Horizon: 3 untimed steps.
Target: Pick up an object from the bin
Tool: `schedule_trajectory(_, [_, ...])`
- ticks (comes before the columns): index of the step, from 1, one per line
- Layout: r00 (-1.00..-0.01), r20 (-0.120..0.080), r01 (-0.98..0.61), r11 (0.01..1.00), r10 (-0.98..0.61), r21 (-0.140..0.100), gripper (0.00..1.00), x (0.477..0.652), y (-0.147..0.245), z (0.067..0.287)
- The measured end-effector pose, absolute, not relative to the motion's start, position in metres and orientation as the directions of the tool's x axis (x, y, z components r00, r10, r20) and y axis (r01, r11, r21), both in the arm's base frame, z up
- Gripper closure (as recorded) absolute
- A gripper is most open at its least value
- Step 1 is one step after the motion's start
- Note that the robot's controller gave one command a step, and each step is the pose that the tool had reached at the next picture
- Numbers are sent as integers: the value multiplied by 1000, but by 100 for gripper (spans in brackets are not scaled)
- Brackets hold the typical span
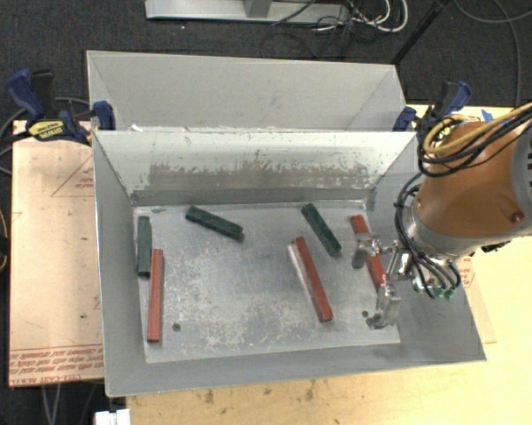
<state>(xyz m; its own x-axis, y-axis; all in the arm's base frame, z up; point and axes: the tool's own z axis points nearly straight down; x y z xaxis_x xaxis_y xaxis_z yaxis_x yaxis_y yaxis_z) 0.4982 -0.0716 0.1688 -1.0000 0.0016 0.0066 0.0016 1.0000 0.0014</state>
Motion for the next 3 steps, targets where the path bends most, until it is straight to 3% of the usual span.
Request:
schedule_trajectory(1, [-991,1,134,991,134,2,0,512,-60,144])
schedule_trajectory(2, [-984,-5,-178,984,-178,0,0,540,-11,72])
schedule_trajectory(3, [-839,-7,-545,839,-545,-3,0,634,-14,87])
